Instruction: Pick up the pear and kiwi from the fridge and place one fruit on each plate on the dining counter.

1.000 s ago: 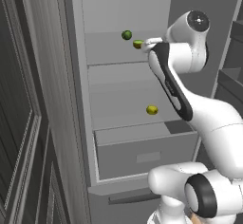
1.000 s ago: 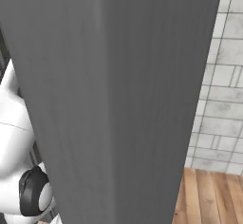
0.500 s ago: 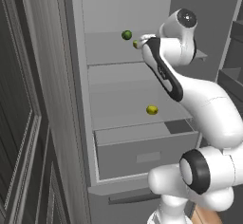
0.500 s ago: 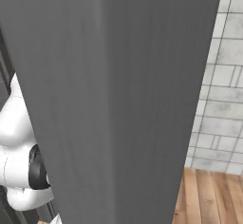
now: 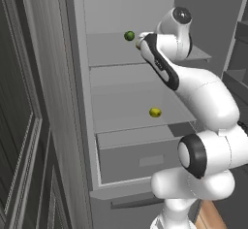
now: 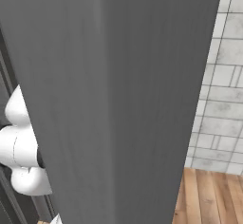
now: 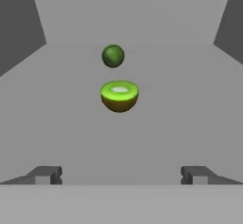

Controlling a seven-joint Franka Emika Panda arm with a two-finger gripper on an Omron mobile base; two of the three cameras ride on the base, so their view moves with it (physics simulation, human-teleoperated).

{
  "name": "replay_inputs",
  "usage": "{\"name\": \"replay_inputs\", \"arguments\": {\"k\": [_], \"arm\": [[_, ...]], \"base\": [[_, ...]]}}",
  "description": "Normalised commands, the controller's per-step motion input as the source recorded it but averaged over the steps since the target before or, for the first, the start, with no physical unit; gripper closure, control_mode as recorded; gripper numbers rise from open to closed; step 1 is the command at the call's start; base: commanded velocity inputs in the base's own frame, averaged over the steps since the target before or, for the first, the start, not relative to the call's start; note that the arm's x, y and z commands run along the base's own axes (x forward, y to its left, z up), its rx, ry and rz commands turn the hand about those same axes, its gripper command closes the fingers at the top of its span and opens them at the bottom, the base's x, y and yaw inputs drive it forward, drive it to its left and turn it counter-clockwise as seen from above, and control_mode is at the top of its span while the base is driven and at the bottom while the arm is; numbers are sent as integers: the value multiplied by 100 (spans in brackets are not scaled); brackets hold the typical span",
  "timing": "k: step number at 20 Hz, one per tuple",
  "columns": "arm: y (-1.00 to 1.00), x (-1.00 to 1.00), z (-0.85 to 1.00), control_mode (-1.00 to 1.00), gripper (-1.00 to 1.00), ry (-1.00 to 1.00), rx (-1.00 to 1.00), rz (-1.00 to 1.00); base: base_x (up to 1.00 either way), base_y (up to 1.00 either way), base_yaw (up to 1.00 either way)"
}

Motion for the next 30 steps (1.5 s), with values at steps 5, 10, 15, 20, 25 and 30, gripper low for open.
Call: {"name": "replay_inputs", "arguments": {"k": [5,10,15,20,25,30], "arm": [[0,35,-1,-100,-100,0,0,0],[0,21,-4,-100,-100,0,0,0],[0,32,-10,-100,-100,0,0,0],[0,30,-9,-100,-100,0,0,0],[0,34,-7,-100,-100,1,0,0],[2,32,-2,-100,-100,3,0,0]], "base": [[0,0,0],[0,0,0],[0,0,0],[0,0,0],[0,0,0],[0,0,0]]}}
